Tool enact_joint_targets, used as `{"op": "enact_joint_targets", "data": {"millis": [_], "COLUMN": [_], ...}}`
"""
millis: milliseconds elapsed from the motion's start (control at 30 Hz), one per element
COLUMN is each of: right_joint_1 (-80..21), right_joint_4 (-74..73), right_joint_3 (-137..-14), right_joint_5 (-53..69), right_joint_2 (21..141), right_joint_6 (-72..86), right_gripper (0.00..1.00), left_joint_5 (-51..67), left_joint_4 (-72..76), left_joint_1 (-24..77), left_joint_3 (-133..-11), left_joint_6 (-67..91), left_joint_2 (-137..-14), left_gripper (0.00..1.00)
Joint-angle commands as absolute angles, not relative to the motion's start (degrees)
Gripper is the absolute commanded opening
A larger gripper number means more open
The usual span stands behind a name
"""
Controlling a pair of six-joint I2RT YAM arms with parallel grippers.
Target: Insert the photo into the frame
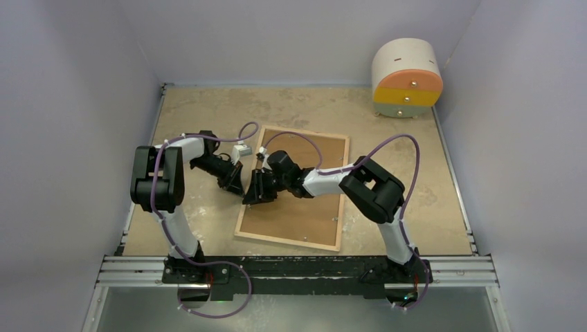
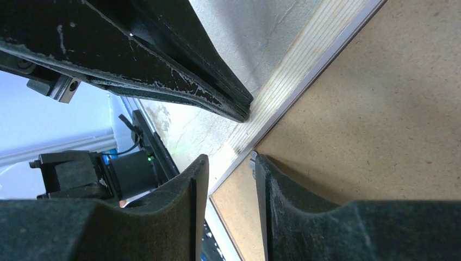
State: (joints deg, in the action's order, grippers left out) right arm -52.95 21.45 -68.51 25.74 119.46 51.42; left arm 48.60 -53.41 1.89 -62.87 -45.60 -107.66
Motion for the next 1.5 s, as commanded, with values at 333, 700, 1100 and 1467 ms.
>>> {"op": "enact_joint_targets", "data": {"millis": [333,700,1100,1467], "right_joint_1": [-53.4,-53.4,-53.4,-51.0], "right_joint_4": [21.4,21.4,20.3,16.5], "right_joint_3": [-68.8,-69.2,-70.0,-69.9], "right_joint_5": [27.0,27.8,29.2,24.4], "right_joint_2": [121.0,121.5,122.2,114.5], "right_joint_6": [52.0,51.8,51.6,47.9], "right_gripper": [0.38,0.37,0.32,0.48], "left_joint_5": [44.7,44.8,44.6,44.5], "left_joint_4": [-51.1,-51.1,-51.3,-51.7], "left_joint_1": [1.5,1.5,1.5,1.0], "left_joint_3": [-61.9,-62.0,-62.0,-62.4], "left_joint_6": [-48.5,-48.6,-48.7,-48.9], "left_joint_2": [-107.1,-107.2,-107.0,-106.8], "left_gripper": [0.00,0.00,0.00,0.00]}}
